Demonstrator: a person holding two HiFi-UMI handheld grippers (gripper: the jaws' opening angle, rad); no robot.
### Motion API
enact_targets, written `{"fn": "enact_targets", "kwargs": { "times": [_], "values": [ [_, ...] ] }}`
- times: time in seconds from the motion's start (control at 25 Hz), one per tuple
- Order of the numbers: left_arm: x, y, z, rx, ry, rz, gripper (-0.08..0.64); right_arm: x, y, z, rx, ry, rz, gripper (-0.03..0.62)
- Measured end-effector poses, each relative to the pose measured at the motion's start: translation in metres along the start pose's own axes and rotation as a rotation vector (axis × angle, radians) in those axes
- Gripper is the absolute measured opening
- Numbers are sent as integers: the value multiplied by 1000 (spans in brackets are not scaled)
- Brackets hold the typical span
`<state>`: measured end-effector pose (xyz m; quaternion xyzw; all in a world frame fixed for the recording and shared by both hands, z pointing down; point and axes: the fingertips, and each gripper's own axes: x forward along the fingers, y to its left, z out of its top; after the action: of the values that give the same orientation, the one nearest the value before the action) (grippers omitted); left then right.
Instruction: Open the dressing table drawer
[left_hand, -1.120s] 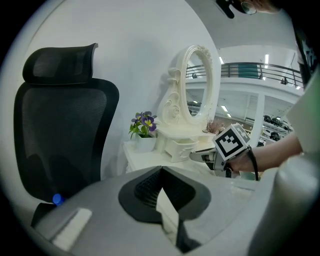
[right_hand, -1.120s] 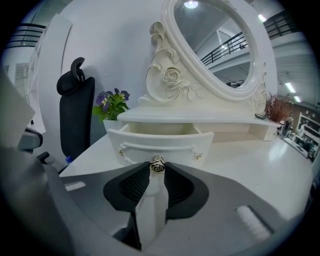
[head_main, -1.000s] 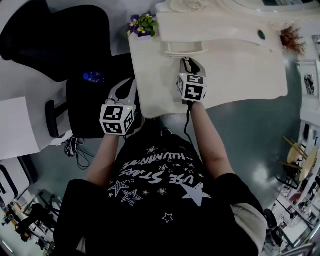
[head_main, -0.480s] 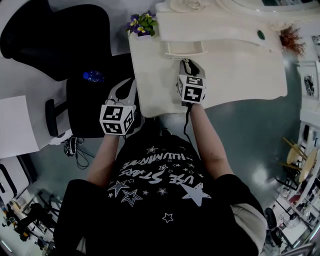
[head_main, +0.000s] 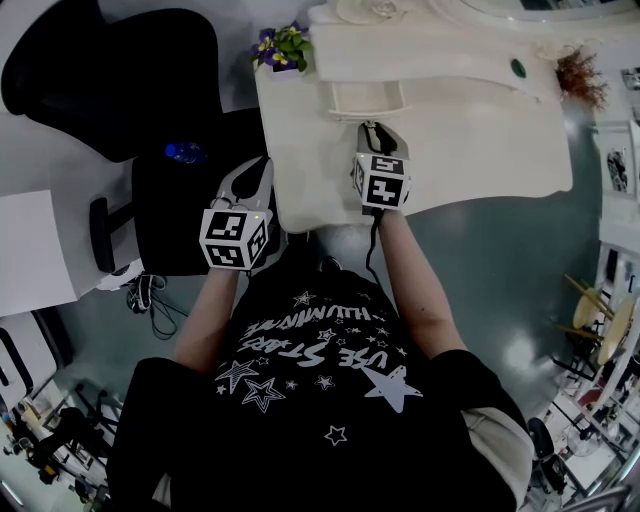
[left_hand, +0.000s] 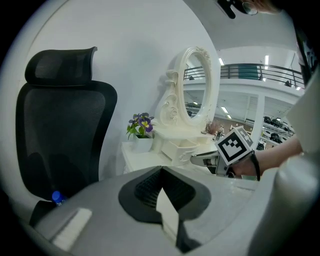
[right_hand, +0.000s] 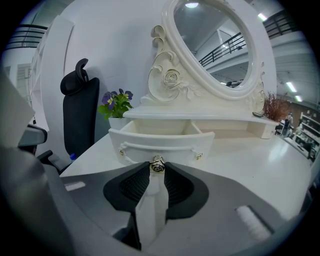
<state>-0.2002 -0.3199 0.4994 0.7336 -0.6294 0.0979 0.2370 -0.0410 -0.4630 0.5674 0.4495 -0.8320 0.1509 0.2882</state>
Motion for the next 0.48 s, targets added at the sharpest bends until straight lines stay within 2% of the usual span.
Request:
{"fn": "enact_targets", "kwargs": {
  "times": [0.2,0.32,0.48],
  "values": [
    [-2,-4,1,4,-4,6,3,0,1,0,13,-3,22,128],
    [-7,-8,4,6,-16,17,3,-4,2,0,32,-6,52,192],
    [-17,-13,6,6,-36,40,3,-19,1,3,23,-27,62,204]
  ]
}}
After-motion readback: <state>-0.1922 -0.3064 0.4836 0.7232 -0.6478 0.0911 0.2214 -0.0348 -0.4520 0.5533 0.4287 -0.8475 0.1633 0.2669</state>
